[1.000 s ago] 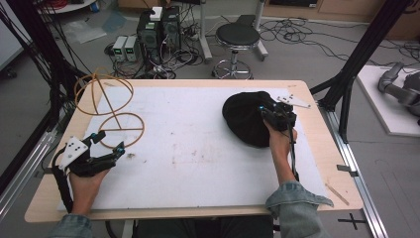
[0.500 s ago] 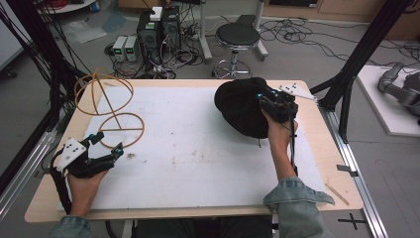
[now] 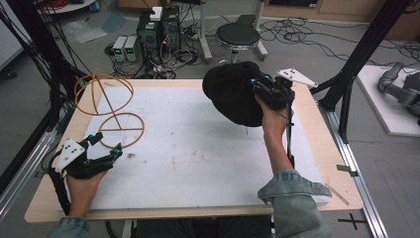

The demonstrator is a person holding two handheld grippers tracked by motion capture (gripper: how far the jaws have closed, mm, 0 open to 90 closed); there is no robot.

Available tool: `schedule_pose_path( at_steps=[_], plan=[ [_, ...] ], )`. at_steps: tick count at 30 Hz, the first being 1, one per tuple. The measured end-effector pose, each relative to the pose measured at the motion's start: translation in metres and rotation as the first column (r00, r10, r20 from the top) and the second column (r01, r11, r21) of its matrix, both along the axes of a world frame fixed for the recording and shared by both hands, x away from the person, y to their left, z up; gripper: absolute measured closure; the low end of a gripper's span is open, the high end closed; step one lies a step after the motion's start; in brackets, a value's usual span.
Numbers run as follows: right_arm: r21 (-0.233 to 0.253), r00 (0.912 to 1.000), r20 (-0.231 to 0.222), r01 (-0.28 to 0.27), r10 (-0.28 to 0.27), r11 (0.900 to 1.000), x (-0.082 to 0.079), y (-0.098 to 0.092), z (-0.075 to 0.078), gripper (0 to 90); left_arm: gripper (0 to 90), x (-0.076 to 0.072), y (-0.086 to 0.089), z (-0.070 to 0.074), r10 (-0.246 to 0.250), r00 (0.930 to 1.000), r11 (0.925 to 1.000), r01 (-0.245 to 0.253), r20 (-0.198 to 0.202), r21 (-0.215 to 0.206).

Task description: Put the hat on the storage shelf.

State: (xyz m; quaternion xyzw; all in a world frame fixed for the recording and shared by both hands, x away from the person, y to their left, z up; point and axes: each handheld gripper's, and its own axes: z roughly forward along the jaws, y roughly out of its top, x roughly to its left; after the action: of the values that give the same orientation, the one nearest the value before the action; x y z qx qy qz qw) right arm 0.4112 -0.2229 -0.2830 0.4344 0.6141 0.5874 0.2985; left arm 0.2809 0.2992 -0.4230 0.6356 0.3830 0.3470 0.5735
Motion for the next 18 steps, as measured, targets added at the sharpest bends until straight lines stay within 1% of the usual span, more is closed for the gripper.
schedule_pose_path(
  at_steps=[2,5,7,11,13,14,18],
  plan=[
    [0.001,0.9998,0.015,-0.015,0.015,1.0,0.001,0.007,0.008,69.4,19.6,0.0,0.0,0.0,-0.001,1.0,1.0,0.001,0.0,0.0],
    [0.016,0.9991,0.019,-0.039,0.039,0.999,0.003,0.016,0.017,69.3,19.6,-0.001,0.0,0.0,-0.002,1.0,1.0,0.002,0.001,-0.001],
    [0.021,0.9982,0.031,-0.052,0.052,0.998,0.005,0.023,0.023,69.4,19.7,-0.001,0.001,0.0,-0.004,1.0,1.0,0.004,0.0,0.005],
    [0.02,0.9962,0.048,-0.075,0.073,0.997,0.008,0.038,0.034,69.3,19.8,-0.002,0.001,0.0,-0.006,1.0,1.0,0.006,0.0,0.001],
    [0.026,0.9935,0.057,-0.1,0.099,0.995,0.011,0.05,0.041,69.4,19.8,-0.002,0.001,0.0,-0.005,1.0,1.0,0.005,0.003,0.002],
    [0.026,0.9935,0.057,-0.1,0.099,0.995,0.011,0.05,0.041,69.4,19.8,-0.003,0.001,0.0,-0.007,1.0,1.0,0.007,0.003,0.001],
    [0.041,0.989,0.066,-0.135,0.132,0.99,0.016,0.064,0.05,69.3,19.9,-0.004,0.001,0.0,-0.011,0.9999,0.9999,0.01,0.005,0.004]
  ],
)
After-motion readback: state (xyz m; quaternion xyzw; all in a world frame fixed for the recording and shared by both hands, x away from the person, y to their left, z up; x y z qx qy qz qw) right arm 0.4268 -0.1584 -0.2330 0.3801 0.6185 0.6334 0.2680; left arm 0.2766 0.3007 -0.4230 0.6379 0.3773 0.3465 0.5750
